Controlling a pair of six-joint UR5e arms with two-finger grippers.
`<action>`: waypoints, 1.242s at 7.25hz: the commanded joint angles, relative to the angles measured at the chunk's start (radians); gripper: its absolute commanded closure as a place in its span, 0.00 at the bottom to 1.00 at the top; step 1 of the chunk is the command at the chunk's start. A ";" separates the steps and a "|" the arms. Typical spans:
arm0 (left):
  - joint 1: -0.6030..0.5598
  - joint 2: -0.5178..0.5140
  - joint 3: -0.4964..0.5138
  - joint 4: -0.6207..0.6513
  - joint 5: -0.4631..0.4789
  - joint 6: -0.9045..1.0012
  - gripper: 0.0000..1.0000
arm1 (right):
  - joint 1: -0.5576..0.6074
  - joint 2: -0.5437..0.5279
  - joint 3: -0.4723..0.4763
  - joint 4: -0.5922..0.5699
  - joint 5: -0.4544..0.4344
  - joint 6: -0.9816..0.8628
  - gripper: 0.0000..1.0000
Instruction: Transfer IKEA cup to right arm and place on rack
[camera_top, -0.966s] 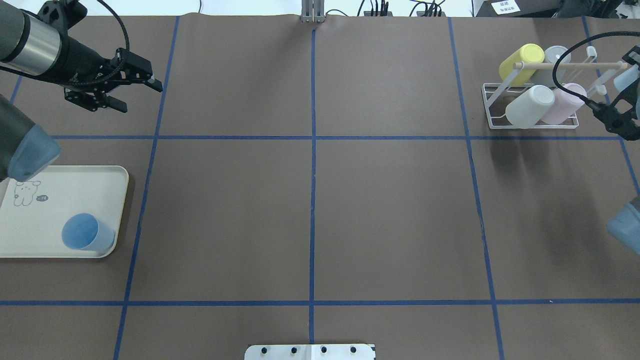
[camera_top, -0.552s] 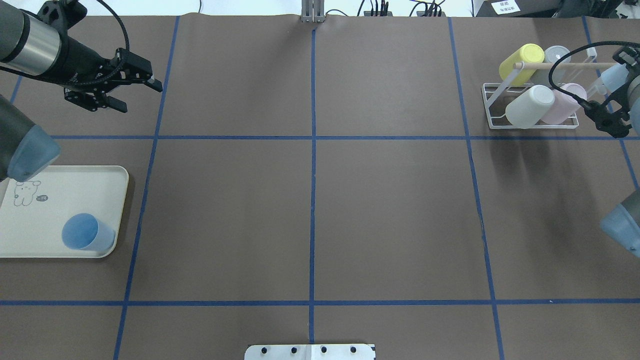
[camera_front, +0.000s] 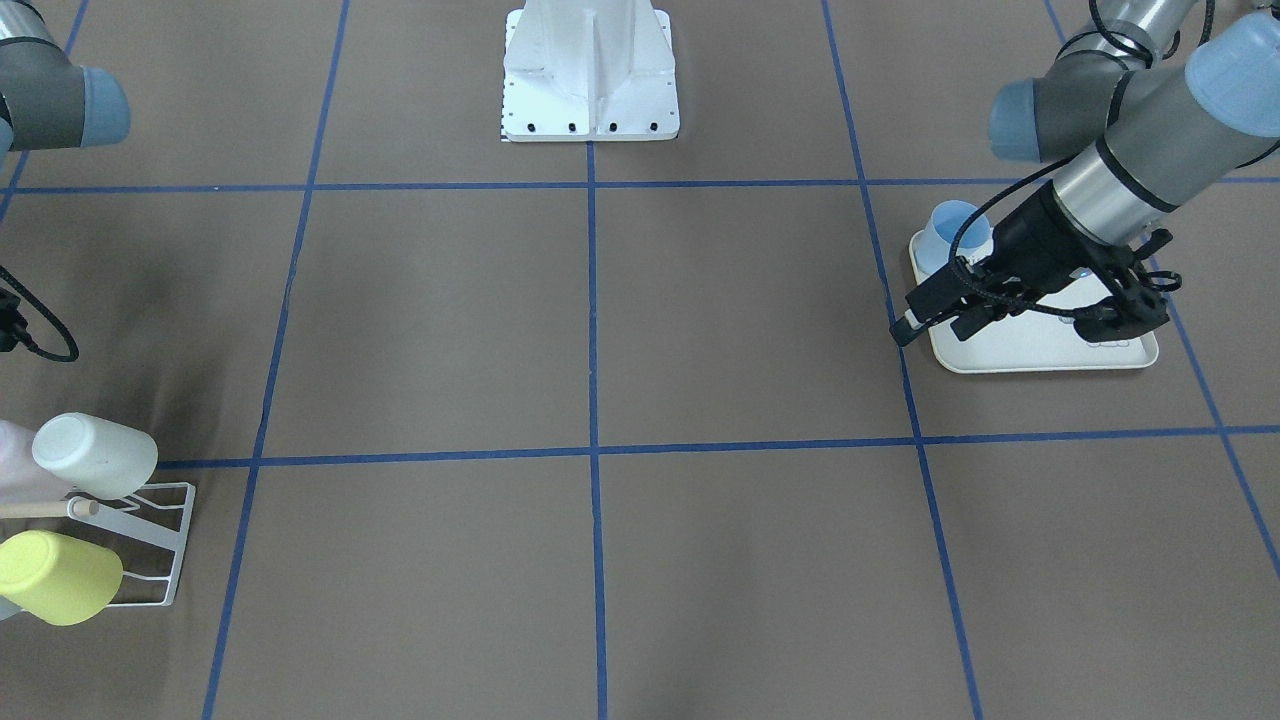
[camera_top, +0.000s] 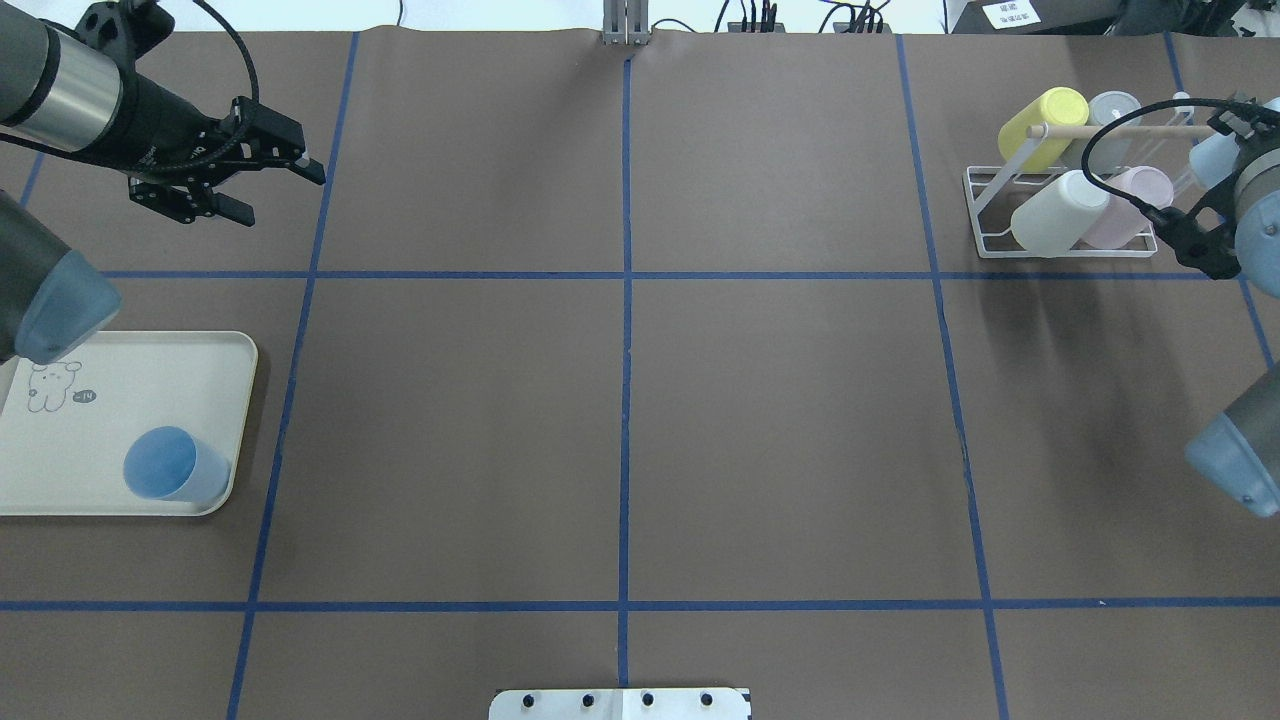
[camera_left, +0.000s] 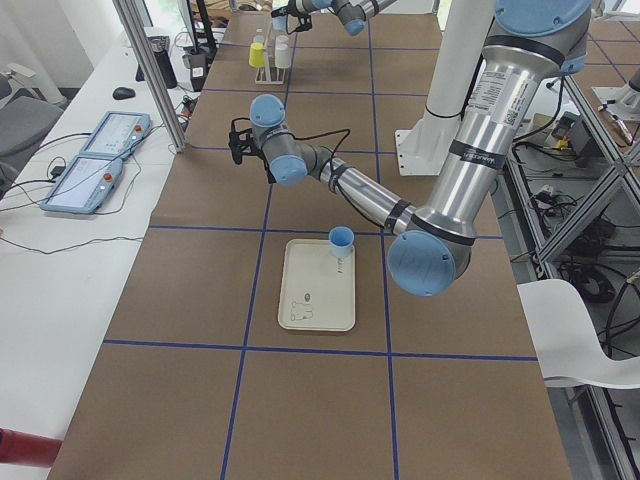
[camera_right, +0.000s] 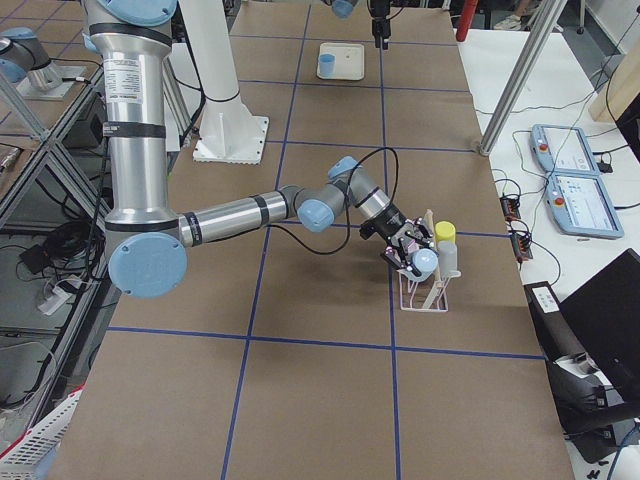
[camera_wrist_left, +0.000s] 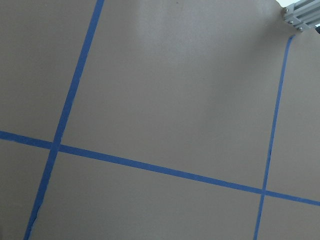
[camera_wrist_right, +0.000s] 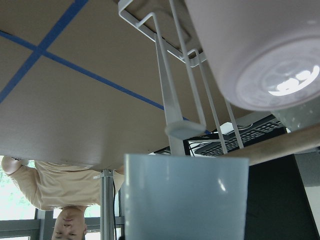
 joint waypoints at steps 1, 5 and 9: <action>0.000 0.000 0.000 0.000 0.000 0.000 0.00 | -0.008 0.002 -0.022 0.000 -0.001 0.000 0.55; 0.000 -0.002 0.002 0.000 0.000 0.000 0.00 | -0.024 0.004 -0.033 0.000 -0.004 -0.013 0.45; 0.000 -0.002 0.002 0.000 0.000 0.000 0.00 | -0.024 0.008 -0.025 0.000 -0.002 -0.004 0.01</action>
